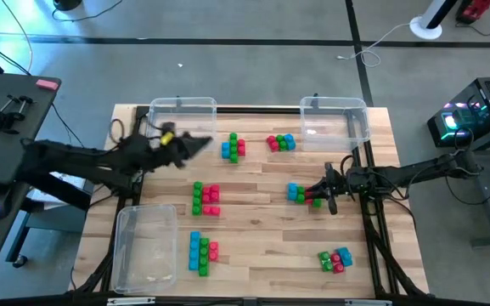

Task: Sort blocks
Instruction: Put the green game piece into the bottom left transparent bin

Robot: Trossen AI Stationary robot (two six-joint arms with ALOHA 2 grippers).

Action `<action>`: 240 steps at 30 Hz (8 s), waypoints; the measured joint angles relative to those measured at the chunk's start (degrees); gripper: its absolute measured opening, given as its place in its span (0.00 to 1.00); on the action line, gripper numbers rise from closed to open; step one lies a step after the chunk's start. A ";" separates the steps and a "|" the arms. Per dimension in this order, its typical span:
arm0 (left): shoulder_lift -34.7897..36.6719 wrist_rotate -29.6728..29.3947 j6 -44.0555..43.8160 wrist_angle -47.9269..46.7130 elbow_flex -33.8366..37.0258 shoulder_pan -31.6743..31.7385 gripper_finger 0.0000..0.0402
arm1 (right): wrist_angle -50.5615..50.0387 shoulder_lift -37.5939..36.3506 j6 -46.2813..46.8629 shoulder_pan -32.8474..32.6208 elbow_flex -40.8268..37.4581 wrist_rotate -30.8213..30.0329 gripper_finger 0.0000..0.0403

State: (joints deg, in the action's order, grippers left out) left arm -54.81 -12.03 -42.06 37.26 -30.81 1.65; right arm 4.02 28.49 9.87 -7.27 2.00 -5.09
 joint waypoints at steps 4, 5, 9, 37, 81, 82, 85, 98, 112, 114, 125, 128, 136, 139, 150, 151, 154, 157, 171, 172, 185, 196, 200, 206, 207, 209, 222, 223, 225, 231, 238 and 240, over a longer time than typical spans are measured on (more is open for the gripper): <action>-7.63 3.59 0.63 0.35 -2.92 -0.50 0.00 | 4.89 0.00 0.76 0.00 -0.02 -0.35 0.00; -9.09 3.61 0.60 1.16 -3.69 -0.01 0.00 | 8.03 0.00 5.27 -0.02 -0.02 -0.19 0.00; -10.96 11.02 4.47 1.27 -5.83 4.58 0.00 | 24.86 0.01 24.61 0.31 -0.02 -4.68 0.00; -9.93 14.05 -12.81 -91.09 -22.93 4.77 0.56 | 5.36 28.76 24.02 4.65 35.86 -28.18 0.02; -38.26 5.28 -39.66 -89.07 -21.61 -3.30 0.57 | -14.64 28.90 31.51 14.75 39.30 -13.31 0.48; -38.42 5.28 -40.34 -88.12 -21.61 -3.56 0.57 | -14.63 28.90 31.64 14.75 39.30 -13.35 0.48; -39.28 5.29 -41.61 -85.75 -21.63 -4.66 0.57 | -14.86 28.90 31.67 14.75 39.30 -13.35 0.48; -42.68 5.22 -42.63 -83.77 -21.66 -6.38 0.48 | -15.64 28.90 31.67 14.73 39.30 -13.37 0.48; -28.65 3.23 -25.63 -85.29 -22.33 -0.93 0.24 | -17.56 28.90 31.68 14.73 39.30 -13.39 0.48; -22.98 2.78 -22.23 -85.93 -23.98 0.11 0.24 | -17.55 28.90 32.16 14.73 39.30 -13.42 0.48; -0.19 18.26 -36.46 -96.24 -33.34 -15.26 0.24 | -18.18 28.90 33.64 14.73 39.30 -15.99 0.48; -0.61 21.90 -48.51 -96.08 -32.70 -25.98 0.24 | -18.41 28.90 33.00 14.73 39.30 -16.44 0.48; -11.55 26.40 -73.88 -96.60 -29.96 -48.07 0.31 | -18.48 28.90 32.13 14.73 39.30 -16.45 0.48; -15.47 26.38 -77.25 -97.39 -29.94 -50.85 0.41 | -18.48 28.90 32.13 14.75 39.30 -16.45 0.48; -12.82 21.46 -72.10 -96.89 -33.39 -48.02 0.59 | -17.92 28.85 32.11 14.75 39.28 -13.27 0.48; -11.26 17.93 -71.04 -96.92 -34.14 -47.17 0.59 | -17.33 28.83 32.11 14.75 39.28 -11.94 0.48; -6.76 2.59 -64.65 -96.75 -37.14 -43.90 0.59 | -14.31 28.63 31.31 14.75 39.28 -6.77 0.48; -3.37 -11.79 -53.17 -95.12 -39.32 -38.59 0.59 | -9.14 28.49 30.12 14.40 39.28 -2.22 0.48; -26.70 1.32 -10.52 -78.80 -38.38 7.35 0.59 | 0.14 28.41 31.94 12.72 39.28 -0.89 0.48; -29.49 2.75 -10.16 -74.19 -38.38 8.34 0.59 | 0.12 28.41 31.96 12.72 39.28 -0.91 0.48; -54.23 -7.35 -9.26 -71.91 -46.23 8.15 0.59 | 0.12 28.41 32.13 12.89 39.28 -4.66 0.48; -57.90 -13.61 -19.36 -72.10 -46.21 6.01 0.59 | -0.38 28.41 30.20 12.89 39.28 -4.76 0.48; -56.81 -16.47 -20.82 -72.98 -46.16 4.65 0.59 | -0.75 28.41 29.86 12.89 39.28 -4.75 0.48; -55.75 -19.81 -22.98 -73.81 -46.18 2.40 0.59 | -2.48 28.41 29.53 12.89 39.28 -4.71 0.48; -55.80 -19.94 -23.53 -74.17 -46.15 2.24 0.59 | -2.56 28.41 29.53 12.89 39.28 -4.71 0.48; -56.30 -20.03 -25.12 -73.94 -45.68 2.21 0.59 | -3.04 28.41 29.53 12.89 39.28 -4.69 0.48; -56.61 -21.64 -32.87 -71.91 -42.97 2.72 0.59 | -4.27 28.41 29.53 12.89 39.28 -4.32 0.48; -56.76 -21.25 -32.87 -71.62 -42.96 2.83 0.59 | -4.27 28.41 29.53 12.89 39.28 -4.30 0.48; -57.78 -20.30 -32.64 -70.47 -43.06 2.91 0.59 | -4.26 28.41 29.53 12.89 39.28 -4.24 0.48; -60.01 -19.31 -31.89 -70.34 -43.06 2.89 0.59 | -4.90 28.41 29.53 12.89 39.28 -3.77 0.48; -60.41 -19.85 -31.81 -70.89 -43.03 3.30 0.59 | -5.34 28.41 29.54 12.89 39.28 -3.23 0.48; -60.54 -19.96 -31.81 -70.89 -42.97 3.35 0.59 | -5.74 28.41 29.53 12.89 39.28 -3.23 0.48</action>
State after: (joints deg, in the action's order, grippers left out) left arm -115.35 -31.98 -73.87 -33.63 -73.78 5.00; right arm -1.72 56.90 39.40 5.63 41.28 -8.32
